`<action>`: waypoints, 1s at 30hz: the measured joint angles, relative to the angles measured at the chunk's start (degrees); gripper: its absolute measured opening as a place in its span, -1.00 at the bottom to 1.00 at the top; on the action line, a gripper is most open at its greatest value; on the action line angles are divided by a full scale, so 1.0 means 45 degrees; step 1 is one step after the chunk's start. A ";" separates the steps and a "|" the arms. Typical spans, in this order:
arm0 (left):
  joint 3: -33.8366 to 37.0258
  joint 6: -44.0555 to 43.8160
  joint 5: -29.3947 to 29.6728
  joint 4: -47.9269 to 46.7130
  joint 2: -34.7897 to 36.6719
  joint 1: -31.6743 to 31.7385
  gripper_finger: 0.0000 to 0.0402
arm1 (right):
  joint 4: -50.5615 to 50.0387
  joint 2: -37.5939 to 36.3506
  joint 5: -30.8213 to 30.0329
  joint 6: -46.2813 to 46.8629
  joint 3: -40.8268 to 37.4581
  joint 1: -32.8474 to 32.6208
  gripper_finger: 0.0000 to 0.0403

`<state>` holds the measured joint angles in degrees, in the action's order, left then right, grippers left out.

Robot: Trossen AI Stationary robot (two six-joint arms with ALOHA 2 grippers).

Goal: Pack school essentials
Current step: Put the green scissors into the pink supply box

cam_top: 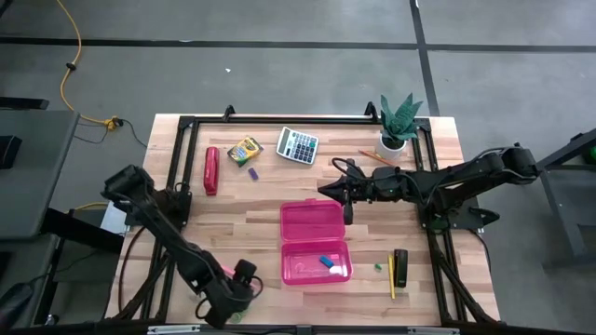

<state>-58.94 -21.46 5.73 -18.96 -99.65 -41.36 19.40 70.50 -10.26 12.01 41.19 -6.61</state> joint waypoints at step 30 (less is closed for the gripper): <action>-0.0014 -0.0412 0.0073 -0.1026 -0.1497 0.0034 -0.72 | -0.0098 0.0000 -0.0019 -0.0097 0.0000 0.0000 -1.00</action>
<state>-59.00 -23.32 6.06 -23.58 -106.39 -41.21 18.96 70.50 -10.35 11.57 41.19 -6.61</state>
